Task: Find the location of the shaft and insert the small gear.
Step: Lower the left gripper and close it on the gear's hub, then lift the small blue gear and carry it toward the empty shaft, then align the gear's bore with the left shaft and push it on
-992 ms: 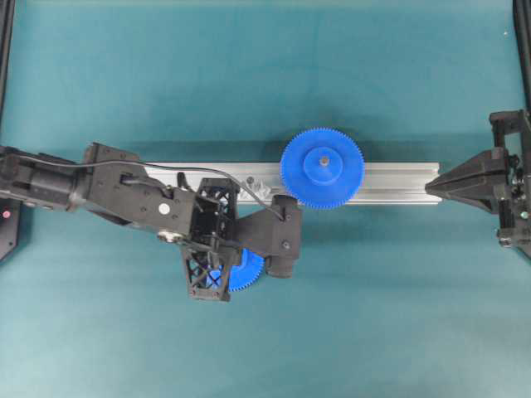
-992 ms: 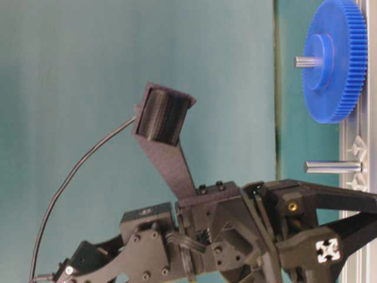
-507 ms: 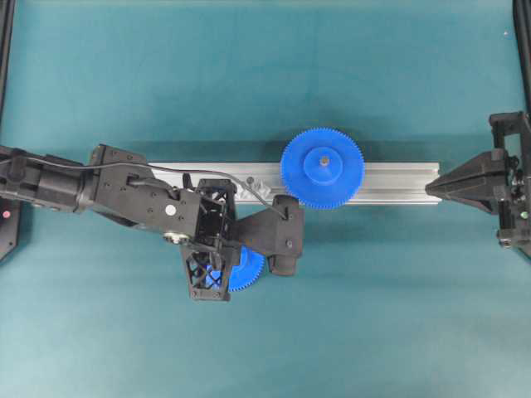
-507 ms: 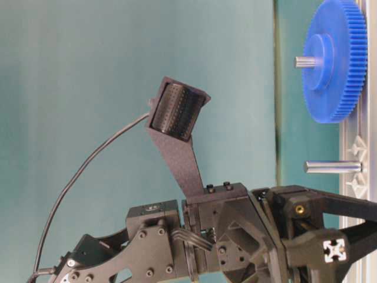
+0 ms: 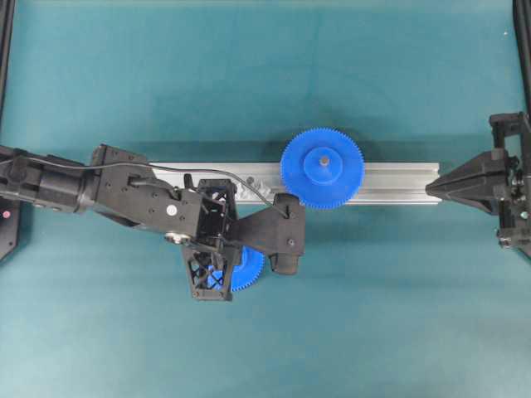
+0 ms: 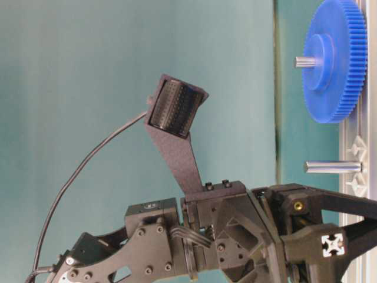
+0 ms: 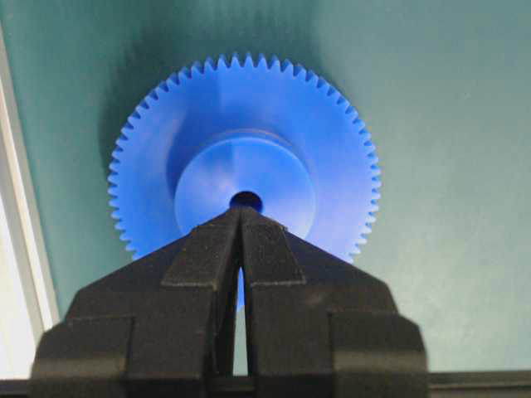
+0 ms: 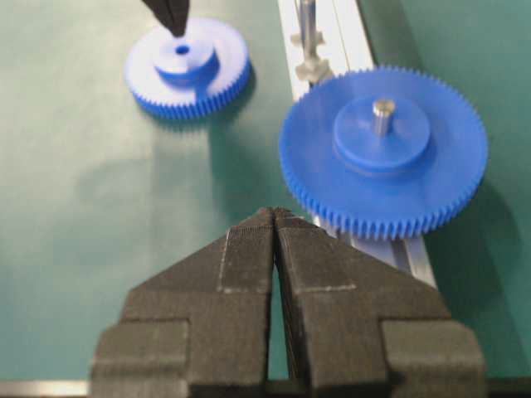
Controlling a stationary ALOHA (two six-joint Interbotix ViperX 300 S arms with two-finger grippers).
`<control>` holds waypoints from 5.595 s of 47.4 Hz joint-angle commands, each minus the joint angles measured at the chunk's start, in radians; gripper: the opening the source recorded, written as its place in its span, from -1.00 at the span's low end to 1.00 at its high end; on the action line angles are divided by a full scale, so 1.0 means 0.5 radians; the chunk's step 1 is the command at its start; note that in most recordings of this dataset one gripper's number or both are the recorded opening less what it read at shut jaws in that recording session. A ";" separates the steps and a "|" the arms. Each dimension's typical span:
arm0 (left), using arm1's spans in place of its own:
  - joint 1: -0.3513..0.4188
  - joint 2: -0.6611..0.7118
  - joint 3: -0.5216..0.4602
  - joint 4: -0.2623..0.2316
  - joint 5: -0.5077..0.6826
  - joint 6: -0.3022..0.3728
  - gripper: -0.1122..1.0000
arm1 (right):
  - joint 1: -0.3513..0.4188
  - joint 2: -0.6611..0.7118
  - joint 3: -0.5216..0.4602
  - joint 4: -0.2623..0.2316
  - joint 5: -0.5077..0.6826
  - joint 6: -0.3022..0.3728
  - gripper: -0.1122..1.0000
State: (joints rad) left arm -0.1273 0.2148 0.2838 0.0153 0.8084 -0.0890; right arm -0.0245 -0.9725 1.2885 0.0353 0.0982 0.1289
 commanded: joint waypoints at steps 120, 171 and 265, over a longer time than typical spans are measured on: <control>0.000 0.114 -0.015 0.006 -0.061 -0.034 0.35 | 0.000 -0.064 0.018 -0.006 -0.025 0.092 -0.75; 0.006 -0.120 -0.365 0.003 0.390 0.101 0.35 | 0.000 -0.064 0.025 -0.003 -0.034 0.092 -0.75; 0.393 -0.061 -0.638 0.009 0.552 0.448 0.35 | -0.006 -0.129 0.018 -0.003 -0.028 0.120 -0.75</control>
State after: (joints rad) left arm 0.0644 0.1948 -0.0153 0.0169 1.0968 0.1335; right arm -0.0261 -1.0431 1.3116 0.0337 0.0890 0.1795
